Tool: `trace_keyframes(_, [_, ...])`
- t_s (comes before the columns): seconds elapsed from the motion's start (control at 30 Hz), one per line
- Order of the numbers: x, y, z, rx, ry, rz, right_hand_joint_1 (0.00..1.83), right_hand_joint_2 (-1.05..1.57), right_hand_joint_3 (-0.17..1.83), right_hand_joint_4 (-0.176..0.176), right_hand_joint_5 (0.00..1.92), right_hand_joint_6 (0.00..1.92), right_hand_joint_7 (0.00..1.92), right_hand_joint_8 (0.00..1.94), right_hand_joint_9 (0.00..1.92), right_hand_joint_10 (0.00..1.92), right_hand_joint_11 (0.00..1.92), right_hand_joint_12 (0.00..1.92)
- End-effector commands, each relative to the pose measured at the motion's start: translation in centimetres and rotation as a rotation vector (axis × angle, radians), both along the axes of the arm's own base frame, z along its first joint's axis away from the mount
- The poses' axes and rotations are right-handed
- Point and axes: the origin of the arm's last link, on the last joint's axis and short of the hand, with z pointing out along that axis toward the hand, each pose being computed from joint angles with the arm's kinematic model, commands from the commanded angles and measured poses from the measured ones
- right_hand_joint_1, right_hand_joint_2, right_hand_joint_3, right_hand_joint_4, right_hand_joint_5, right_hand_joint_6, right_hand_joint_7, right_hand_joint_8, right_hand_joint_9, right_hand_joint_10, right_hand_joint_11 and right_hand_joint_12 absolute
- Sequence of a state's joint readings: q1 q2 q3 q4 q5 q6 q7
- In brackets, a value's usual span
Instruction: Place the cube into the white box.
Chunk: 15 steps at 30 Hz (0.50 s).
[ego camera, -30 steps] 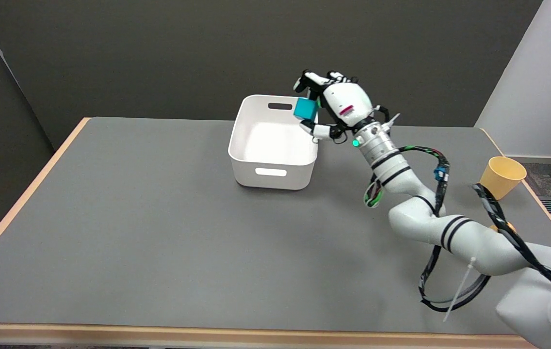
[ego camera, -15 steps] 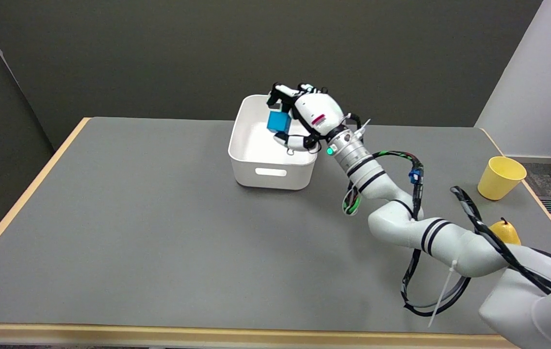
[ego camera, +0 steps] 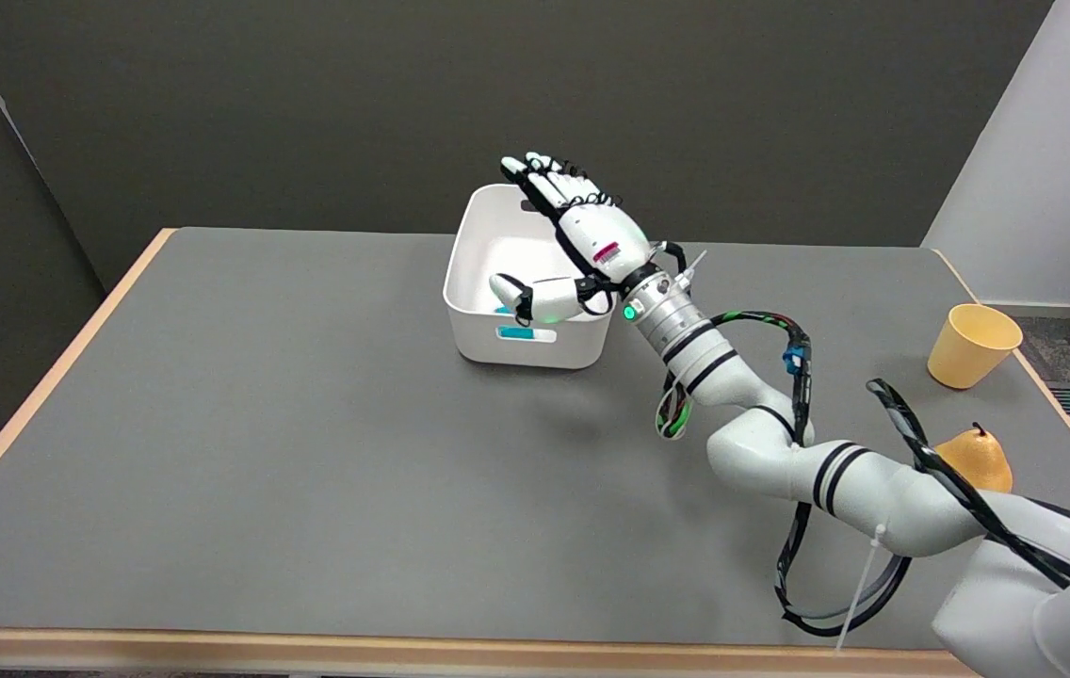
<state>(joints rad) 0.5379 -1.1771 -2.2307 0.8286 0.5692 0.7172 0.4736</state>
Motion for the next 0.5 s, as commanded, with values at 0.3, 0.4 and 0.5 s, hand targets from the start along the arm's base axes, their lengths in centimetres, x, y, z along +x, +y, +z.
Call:
trace_keyframes(0.3, [5.1,11.2,3.7,0.098,-0.09,0.291,0.43,0.57,0.89,0.072,0.03,0.25,0.0,0.03,0.0,0.04,0.0,0.42])
trace_keyframes(0.4, [5.6,14.9,4.1,0.05,0.004,0.355,0.41,0.57,0.95,0.075,0.03,0.34,0.02,0.13,0.0,0.19,0.0,0.57])
trace_keyframes(0.5, [4.9,17.6,5.5,-0.052,0.055,0.371,0.41,0.56,0.94,0.075,0.06,0.37,0.04,0.16,0.0,0.22,0.0,0.58])
